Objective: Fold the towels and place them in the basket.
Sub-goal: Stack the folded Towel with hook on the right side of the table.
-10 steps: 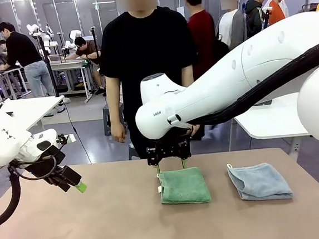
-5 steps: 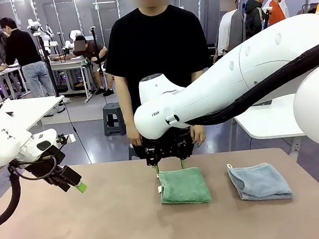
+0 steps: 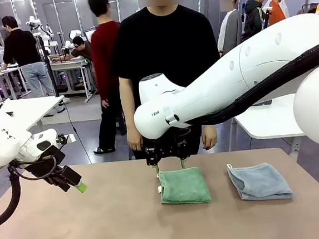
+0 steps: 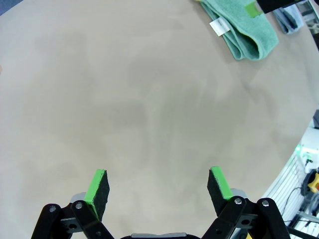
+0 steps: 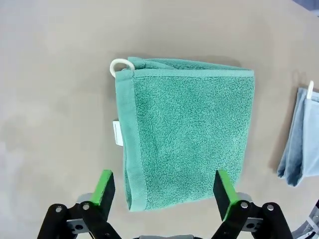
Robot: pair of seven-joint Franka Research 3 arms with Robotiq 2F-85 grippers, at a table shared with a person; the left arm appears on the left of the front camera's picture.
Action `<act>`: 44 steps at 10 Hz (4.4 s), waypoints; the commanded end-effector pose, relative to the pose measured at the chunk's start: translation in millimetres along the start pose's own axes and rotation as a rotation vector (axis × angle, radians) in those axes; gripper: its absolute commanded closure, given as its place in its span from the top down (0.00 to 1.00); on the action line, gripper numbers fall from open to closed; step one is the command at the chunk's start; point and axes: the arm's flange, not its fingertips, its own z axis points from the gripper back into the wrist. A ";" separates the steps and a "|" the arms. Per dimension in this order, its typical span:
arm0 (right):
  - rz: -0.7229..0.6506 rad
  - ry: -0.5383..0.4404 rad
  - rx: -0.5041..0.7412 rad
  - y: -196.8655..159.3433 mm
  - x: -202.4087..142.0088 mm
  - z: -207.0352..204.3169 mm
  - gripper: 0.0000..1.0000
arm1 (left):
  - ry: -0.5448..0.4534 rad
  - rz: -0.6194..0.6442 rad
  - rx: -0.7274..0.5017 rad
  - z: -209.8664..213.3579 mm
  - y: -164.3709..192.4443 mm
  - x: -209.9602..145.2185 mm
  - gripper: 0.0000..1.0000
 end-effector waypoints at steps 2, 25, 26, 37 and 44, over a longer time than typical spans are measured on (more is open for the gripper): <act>0.004 -0.013 0.025 -19.6 -17.2 21.9 1.00 | 0.015 0.007 -0.003 2.3 0.2 3.0 1.00; -0.034 -0.016 0.761 -194.2 -9.8 -116.9 0.98 | 0.015 0.007 -0.003 2.3 0.2 3.0 1.00; -0.043 -0.019 0.787 -192.8 -7.6 -117.3 0.98 | 0.015 0.007 -0.003 2.3 0.2 3.0 1.00; -0.068 0.004 0.734 -179.4 -7.8 -115.8 0.00 | 0.015 0.007 -0.003 2.3 0.2 3.0 1.00; -0.058 0.011 0.755 -182.9 -7.8 -117.8 0.00 | 0.015 0.007 -0.003 2.3 0.2 3.0 1.00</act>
